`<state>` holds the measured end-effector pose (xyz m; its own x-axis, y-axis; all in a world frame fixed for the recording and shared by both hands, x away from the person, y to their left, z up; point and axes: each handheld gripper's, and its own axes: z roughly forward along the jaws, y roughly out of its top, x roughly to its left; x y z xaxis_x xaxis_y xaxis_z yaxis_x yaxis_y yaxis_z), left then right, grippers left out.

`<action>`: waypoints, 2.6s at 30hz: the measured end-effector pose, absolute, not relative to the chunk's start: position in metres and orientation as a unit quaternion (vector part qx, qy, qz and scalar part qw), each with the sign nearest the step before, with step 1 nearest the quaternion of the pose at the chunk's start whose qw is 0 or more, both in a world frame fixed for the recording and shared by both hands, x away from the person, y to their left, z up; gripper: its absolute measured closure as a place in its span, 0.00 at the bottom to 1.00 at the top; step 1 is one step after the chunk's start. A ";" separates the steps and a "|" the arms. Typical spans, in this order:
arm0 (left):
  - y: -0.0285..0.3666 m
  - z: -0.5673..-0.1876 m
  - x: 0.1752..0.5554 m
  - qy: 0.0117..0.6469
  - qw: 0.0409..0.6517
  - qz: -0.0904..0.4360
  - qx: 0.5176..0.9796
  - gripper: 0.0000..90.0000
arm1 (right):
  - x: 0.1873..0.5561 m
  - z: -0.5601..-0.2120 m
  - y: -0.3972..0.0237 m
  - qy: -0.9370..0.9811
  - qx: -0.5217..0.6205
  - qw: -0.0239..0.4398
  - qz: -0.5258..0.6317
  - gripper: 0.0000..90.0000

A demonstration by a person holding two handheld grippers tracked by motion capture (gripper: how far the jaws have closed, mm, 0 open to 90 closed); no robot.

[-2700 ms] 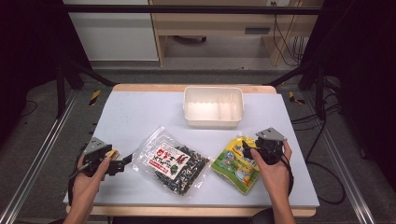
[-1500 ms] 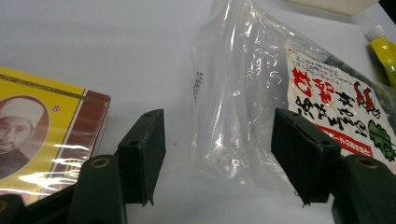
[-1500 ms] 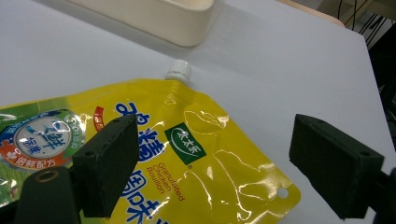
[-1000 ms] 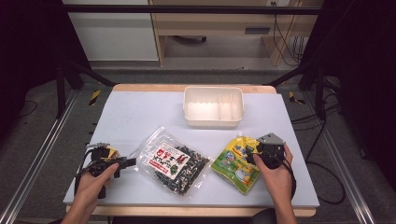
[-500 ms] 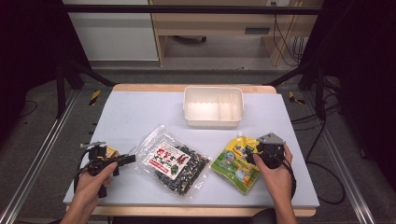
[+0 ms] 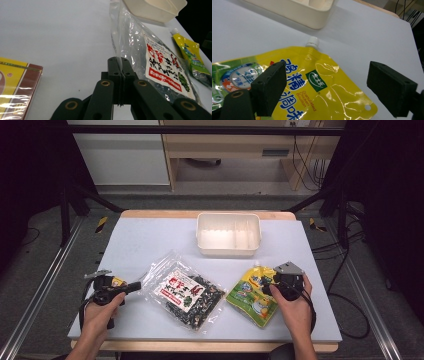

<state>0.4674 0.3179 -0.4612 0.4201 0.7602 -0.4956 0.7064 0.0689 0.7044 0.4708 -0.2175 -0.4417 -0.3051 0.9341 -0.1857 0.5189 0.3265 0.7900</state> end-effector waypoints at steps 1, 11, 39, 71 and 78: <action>0.318 -0.459 0.467 0.534 0.497 0.030 0.684 0.99 | 0.470 -0.440 -0.216 0.745 0.483 0.333 0.317 0.19; 0.326 -0.402 0.493 0.484 0.473 0.099 0.729 0.99 | 0.471 -0.407 -0.172 0.794 0.390 0.298 0.359 0.19; 0.227 -0.266 0.520 0.291 0.436 0.157 0.837 0.99 | 0.501 -0.295 -0.123 0.874 0.243 0.239 0.346 0.18; 0.192 -0.242 0.498 0.220 0.431 0.160 0.860 0.99 | 0.516 -0.246 -0.103 0.898 0.159 0.236 0.335 0.30; 0.189 -0.240 0.492 0.209 0.432 0.158 0.863 0.99 | 0.527 -0.248 -0.087 0.911 0.143 0.222 0.317 0.39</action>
<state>0.4924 0.1895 -0.2404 0.8627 0.4971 0.0933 0.2233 -0.5398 0.8116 0.5271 -0.0866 -0.2483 -0.8605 0.4015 -0.3136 0.1200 0.7580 0.6412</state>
